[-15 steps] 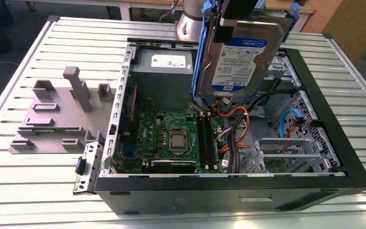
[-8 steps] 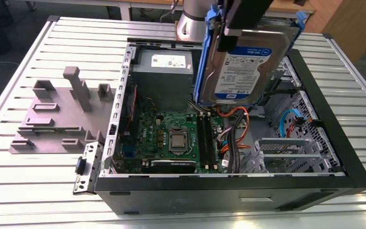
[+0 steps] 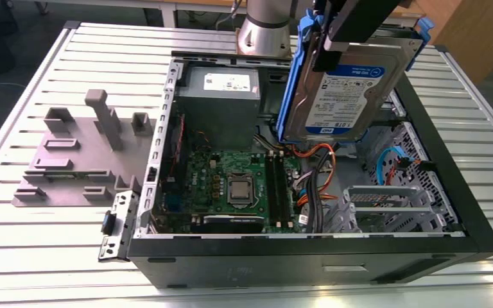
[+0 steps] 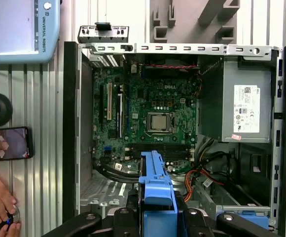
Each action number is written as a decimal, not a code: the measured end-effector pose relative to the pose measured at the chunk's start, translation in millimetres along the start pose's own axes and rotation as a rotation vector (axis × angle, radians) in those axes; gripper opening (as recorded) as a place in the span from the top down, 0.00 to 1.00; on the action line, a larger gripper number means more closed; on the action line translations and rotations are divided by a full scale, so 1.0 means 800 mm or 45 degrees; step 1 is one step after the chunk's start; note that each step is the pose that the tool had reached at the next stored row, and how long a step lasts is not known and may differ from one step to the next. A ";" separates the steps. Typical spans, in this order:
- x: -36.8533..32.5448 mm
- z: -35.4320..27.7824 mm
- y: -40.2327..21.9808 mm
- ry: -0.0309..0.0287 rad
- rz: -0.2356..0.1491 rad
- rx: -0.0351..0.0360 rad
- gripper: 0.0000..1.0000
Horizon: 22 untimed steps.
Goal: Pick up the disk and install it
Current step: 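Insert the disk into the insertion slot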
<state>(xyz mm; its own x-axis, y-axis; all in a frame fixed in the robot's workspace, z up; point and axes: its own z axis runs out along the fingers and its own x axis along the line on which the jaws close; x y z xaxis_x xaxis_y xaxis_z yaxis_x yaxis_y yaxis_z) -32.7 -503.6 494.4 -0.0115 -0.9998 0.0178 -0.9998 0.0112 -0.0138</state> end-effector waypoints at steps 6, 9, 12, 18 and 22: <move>0.0014 0.0006 -0.0003 -0.0001 0.000 0.0000 0.64; 0.0031 0.0011 -0.0003 0.0000 0.000 0.0000 0.64; 0.0049 0.0016 -0.0003 0.0000 0.000 0.0001 0.64; 0.0053 0.0025 -0.0049 -0.0002 0.000 0.0001 0.64; 0.0053 0.0026 -0.0064 0.0000 0.000 0.0000 0.64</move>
<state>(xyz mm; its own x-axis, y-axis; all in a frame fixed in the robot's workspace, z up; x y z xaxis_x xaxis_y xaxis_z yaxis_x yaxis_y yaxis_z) -27.6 -507.9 492.4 -0.0115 -0.9998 0.0177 -0.9998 0.0112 -0.0138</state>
